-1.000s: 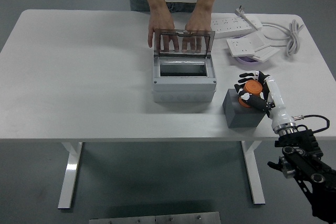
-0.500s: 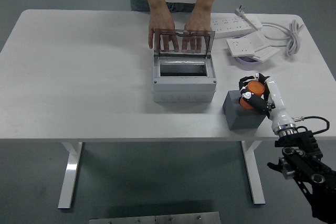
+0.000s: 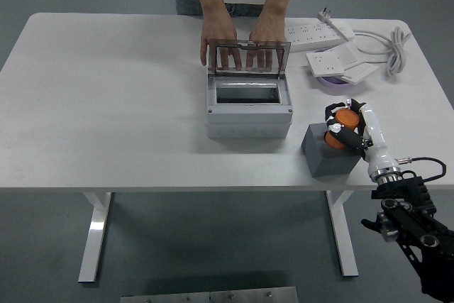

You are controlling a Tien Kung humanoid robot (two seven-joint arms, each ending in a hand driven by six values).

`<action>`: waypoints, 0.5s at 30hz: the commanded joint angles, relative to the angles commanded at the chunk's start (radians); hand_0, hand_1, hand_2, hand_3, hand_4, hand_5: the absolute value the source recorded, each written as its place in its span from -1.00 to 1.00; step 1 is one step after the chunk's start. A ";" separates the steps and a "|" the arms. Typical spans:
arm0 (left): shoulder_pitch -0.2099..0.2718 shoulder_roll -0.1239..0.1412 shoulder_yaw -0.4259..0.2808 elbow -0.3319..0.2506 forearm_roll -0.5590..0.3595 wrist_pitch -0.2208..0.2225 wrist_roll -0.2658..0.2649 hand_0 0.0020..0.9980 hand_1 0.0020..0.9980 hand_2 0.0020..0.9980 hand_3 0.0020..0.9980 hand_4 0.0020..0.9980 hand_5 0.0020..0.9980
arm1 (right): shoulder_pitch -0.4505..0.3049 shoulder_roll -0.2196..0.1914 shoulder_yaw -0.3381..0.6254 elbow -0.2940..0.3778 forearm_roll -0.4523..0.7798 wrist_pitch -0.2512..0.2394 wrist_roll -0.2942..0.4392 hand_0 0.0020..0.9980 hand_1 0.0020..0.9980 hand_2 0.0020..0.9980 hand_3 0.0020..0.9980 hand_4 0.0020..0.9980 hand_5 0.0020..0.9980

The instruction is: Fetch the battery,place it into the box,close the lid of the box

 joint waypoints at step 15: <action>0.003 -0.001 -0.007 -0.001 0.007 0.004 0.001 0.27 0.40 0.15 0.08 0.00 -1.00 | 0.002 0.003 0.001 0.001 0.012 -0.009 -0.004 -0.53 -0.45 -0.35 -0.32 -0.23 -0.92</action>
